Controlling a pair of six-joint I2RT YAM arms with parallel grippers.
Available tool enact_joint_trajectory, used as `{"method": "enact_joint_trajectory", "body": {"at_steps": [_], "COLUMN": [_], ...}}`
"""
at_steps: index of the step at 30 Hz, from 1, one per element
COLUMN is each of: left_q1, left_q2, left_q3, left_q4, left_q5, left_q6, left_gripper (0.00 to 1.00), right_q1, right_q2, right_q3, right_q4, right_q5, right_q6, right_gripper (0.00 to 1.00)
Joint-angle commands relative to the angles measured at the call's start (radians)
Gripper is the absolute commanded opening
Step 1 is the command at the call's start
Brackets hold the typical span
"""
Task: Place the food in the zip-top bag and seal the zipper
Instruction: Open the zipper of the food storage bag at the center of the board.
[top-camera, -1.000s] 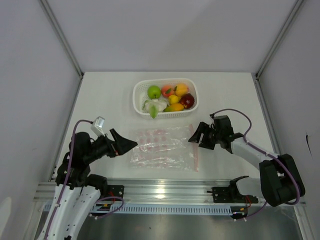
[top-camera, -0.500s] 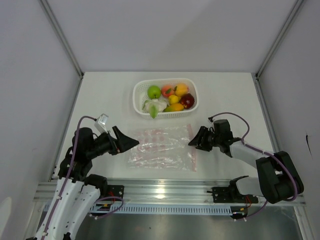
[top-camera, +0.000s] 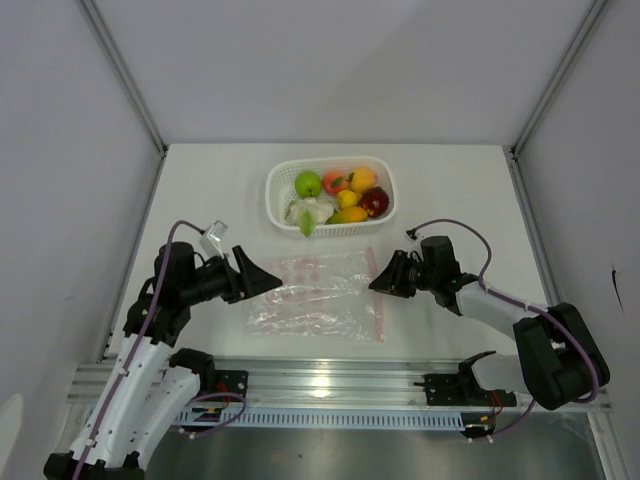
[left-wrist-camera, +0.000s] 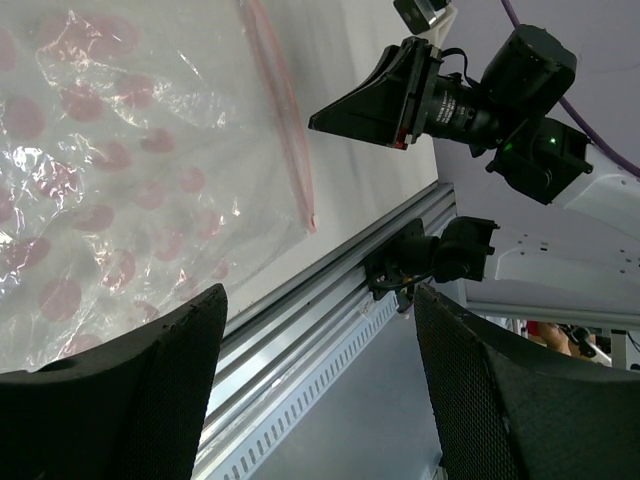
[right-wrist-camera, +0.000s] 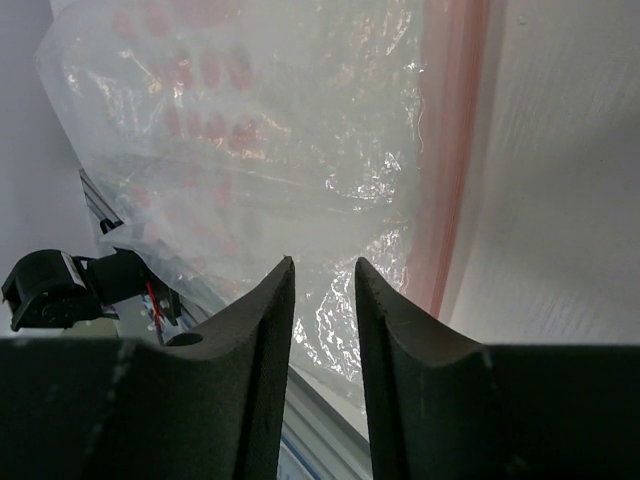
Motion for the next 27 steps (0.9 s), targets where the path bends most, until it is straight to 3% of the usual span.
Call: {"method": "enact_joint_trajectory", "body": {"at_steps": [1, 4, 27], "left_q1": [-0.006, -0.008, -0.008], "left_q2": [0.011, 0.003, 0.022], "left_q3": [0.058, 0.046, 0.018], "left_q4": [0.014, 0.021, 0.053], "left_q5": [0.04, 0.043, 0.086], "left_q6": [0.031, 0.028, 0.015], "left_gripper": [0.77, 0.77, 0.76], "right_q1": [0.01, 0.009, -0.008], "right_q2": [-0.007, -0.025, -0.054], "right_q3": [0.032, 0.018, -0.077], "right_q4": [0.022, -0.016, -0.016], "right_q5": [0.004, 0.027, 0.038], "right_q6": [-0.006, -0.02, -0.04], "right_gripper": [0.35, 0.38, 0.38]}}
